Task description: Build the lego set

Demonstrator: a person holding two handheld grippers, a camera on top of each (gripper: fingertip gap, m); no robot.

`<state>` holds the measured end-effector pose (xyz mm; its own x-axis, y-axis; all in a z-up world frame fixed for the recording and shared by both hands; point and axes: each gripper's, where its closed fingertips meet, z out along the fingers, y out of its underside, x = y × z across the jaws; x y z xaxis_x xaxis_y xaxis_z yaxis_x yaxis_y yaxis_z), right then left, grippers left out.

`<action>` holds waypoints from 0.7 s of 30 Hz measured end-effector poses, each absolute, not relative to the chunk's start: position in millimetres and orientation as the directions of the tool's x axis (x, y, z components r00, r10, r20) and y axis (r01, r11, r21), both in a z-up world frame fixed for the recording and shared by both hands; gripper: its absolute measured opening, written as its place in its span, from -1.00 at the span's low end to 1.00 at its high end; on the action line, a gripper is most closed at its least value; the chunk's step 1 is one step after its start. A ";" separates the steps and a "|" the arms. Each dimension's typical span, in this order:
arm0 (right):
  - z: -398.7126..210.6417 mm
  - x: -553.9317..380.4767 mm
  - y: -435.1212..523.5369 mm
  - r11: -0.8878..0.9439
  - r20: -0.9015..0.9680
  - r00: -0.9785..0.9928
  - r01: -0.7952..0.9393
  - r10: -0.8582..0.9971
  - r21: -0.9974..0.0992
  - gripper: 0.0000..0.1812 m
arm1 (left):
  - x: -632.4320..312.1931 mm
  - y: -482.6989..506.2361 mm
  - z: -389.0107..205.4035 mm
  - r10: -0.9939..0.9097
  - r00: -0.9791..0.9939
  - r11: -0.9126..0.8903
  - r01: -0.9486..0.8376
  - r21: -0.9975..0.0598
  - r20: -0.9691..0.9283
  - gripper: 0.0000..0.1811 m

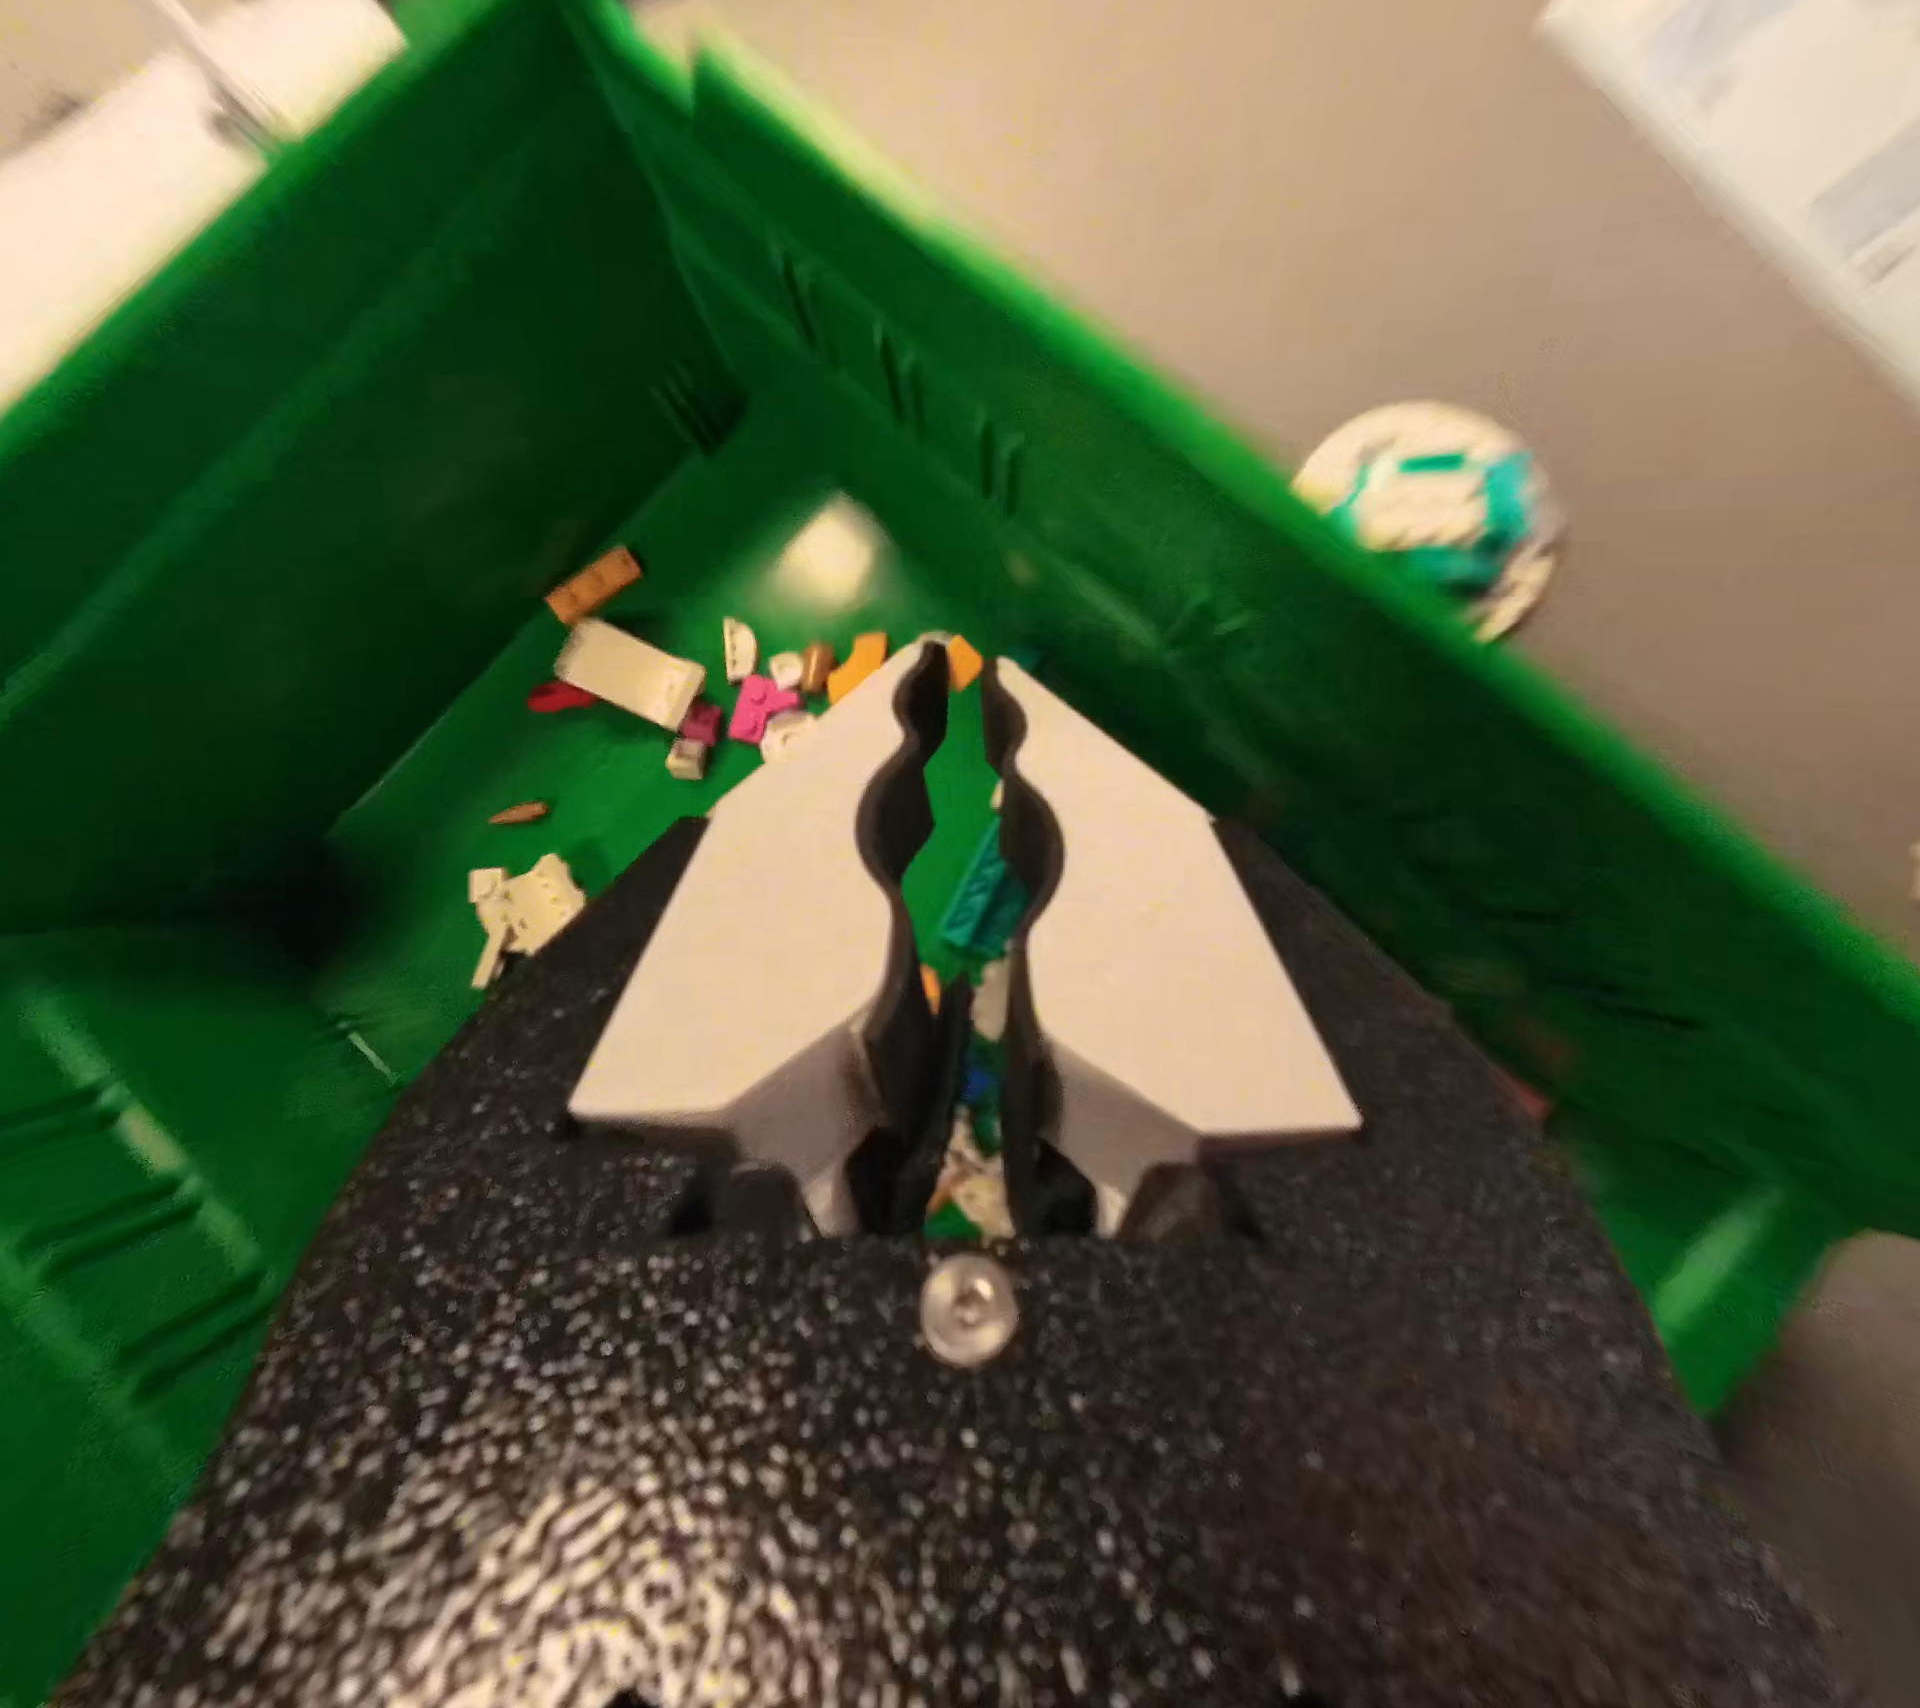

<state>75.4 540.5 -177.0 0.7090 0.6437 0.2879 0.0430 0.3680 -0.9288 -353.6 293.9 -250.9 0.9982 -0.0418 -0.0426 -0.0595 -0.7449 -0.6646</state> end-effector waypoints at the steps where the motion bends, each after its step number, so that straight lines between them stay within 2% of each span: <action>1: -176.9 75.6 540.6 0.367 0.286 0.710 0.042 0.644 -0.929 -0.91 | -345.4 292.4 -224.7 -0.013 0.999 -0.683 -0.045 -0.729 -0.049 -0.95; 3: -176.8 75.5 541.1 0.366 0.285 0.711 0.042 0.643 -0.930 -0.91 | -319.1 282.5 -168.7 0.013 0.996 -0.546 -0.065 -0.835 -0.086 -0.96; 5: -176.9 74.6 541.3 0.366 0.286 0.710 0.043 0.643 -0.930 -0.91 | -280.8 268.5 -125.1 -0.001 0.993 -0.439 -0.106 -0.892 -0.117 -0.95; 8: -177.0 72.3 538.5 0.369 0.288 0.697 0.037 0.657 -0.929 -0.91 | -218.4 253.6 -108.6 -0.062 0.990 -0.374 -0.138 -0.917 -0.124 -0.96; 13: -176.5 70.9 534.5 0.362 0.275 0.680 0.016 0.679 -0.932 -0.91 | -115.9 243.7 -170.4 -0.262 0.962 -0.504 -0.200 -0.840 -0.071 -0.96; 17: -175.8 72.5 533.6 0.352 0.259 0.678 0.000 0.688 -0.936 -0.91 | -93.8 234.8 -236.4 -0.296 0.952 -0.643 -0.256 -0.722 -0.074 -0.96; 21: -175.8 73.3 532.6 0.348 0.253 0.677 -0.004 0.691 -0.938 -0.90 | -91.6 227.7 -275.1 -0.271 0.962 -0.710 -0.214 -0.671 -0.020 -0.95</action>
<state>73.3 532.6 -175.8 0.6768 0.6912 0.2535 -0.0041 0.3478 -0.9375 -91.6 227.7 -275.1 0.9622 -0.2715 -0.0198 -0.2141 -0.7100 -0.6708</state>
